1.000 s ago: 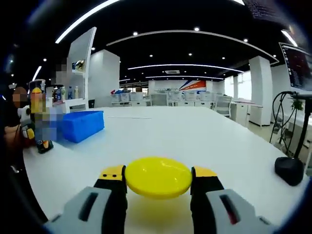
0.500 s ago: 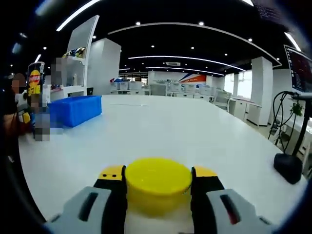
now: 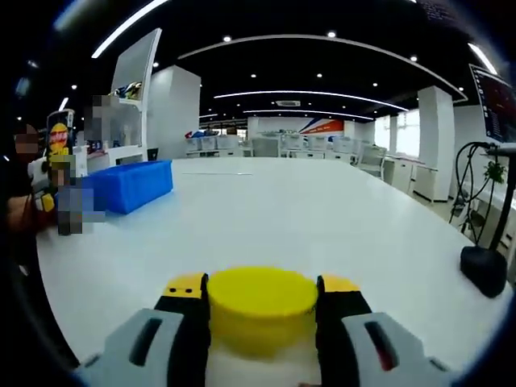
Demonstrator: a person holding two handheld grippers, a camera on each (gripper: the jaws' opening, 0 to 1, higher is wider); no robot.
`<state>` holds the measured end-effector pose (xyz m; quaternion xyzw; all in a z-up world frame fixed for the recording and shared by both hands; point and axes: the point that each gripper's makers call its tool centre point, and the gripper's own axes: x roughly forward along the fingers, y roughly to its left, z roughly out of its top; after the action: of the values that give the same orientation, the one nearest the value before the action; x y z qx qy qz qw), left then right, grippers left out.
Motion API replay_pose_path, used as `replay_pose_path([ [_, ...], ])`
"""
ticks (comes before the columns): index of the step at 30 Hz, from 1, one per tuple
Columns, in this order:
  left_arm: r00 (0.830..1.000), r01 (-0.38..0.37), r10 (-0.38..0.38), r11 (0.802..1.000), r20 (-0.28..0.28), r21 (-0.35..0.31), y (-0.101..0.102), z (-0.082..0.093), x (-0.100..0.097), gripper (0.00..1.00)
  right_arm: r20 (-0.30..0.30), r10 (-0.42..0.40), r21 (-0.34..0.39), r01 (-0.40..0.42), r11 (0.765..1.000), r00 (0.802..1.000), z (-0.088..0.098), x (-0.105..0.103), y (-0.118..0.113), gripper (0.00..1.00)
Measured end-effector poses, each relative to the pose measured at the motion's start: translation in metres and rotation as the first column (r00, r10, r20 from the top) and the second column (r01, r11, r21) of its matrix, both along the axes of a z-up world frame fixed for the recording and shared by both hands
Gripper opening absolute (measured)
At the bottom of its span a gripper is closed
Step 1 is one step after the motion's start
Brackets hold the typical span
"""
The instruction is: Open the lid of the chip container on the table, take out the chips, place them into the box in front of the container, and close the lid
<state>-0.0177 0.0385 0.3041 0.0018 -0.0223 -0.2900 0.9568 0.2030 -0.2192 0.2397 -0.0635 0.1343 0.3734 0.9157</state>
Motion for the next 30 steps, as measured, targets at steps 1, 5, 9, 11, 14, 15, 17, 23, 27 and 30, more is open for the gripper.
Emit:
replay_pose_path([
  [1, 1.000, 0.000, 0.000, 1.000, 0.000, 0.000, 0.000, 0.000, 0.000, 0.51, -0.001, 0.002, 0.003, -0.002, 1.000, 1.000, 0.000, -0.001, 0.000, 0.52],
  [5, 1.000, 0.000, 0.000, 1.000, 0.001, 0.001, 0.000, 0.000, 0.000, 0.51, 0.000, 0.007, 0.019, -0.007, 1.000, 1.000, 0.004, -0.005, 0.002, 0.53],
  [9, 1.000, -0.001, 0.001, 1.000, 0.001, 0.002, 0.000, 0.000, 0.000, 0.51, -0.001, 0.012, 0.048, -0.012, 0.999, 1.000, 0.008, -0.006, 0.003, 0.55],
  [11, 1.000, -0.001, 0.001, 1.000, 0.001, 0.003, 0.000, 0.000, 0.000, 0.51, -0.001, 0.011, 0.048, -0.011, 0.999, 1.000, 0.007, -0.004, 0.002, 0.55],
  [14, 1.000, -0.001, 0.001, 1.000, 0.001, 0.003, 0.000, 0.000, 0.000, 0.51, 0.000, 0.013, 0.057, -0.013, 0.998, 1.000, 0.007, 0.001, 0.000, 0.55],
  [15, 1.000, -0.001, 0.001, 1.000, 0.001, 0.003, 0.000, 0.000, 0.000, 0.51, 0.000, 0.013, 0.057, -0.013, 0.998, 1.000, 0.006, 0.003, -0.001, 0.55],
  [17, 1.000, -0.002, 0.002, 1.000, 0.001, 0.002, 0.000, 0.000, 0.000, 0.51, 0.001, 0.011, 0.063, -0.011, 0.998, 1.000, 0.006, 0.007, -0.003, 0.54],
  [23, 1.000, -0.002, 0.002, 1.000, -0.001, 0.001, 0.000, 0.000, 0.000, 0.51, 0.001, 0.008, 0.081, -0.008, 0.997, 1.000, 0.005, 0.014, -0.007, 0.53],
  [27, 1.000, -0.003, 0.003, 1.000, -0.001, 0.000, 0.001, 0.000, 0.000, 0.51, 0.004, 0.007, 0.084, -0.007, 0.996, 1.000, 0.006, 0.011, -0.005, 0.53],
  [30, 1.000, -0.002, 0.002, 1.000, -0.001, -0.001, 0.001, 0.000, 0.000, 0.51, 0.004, 0.009, 0.093, -0.009, 0.996, 1.000, 0.007, 0.008, -0.004, 0.53],
])
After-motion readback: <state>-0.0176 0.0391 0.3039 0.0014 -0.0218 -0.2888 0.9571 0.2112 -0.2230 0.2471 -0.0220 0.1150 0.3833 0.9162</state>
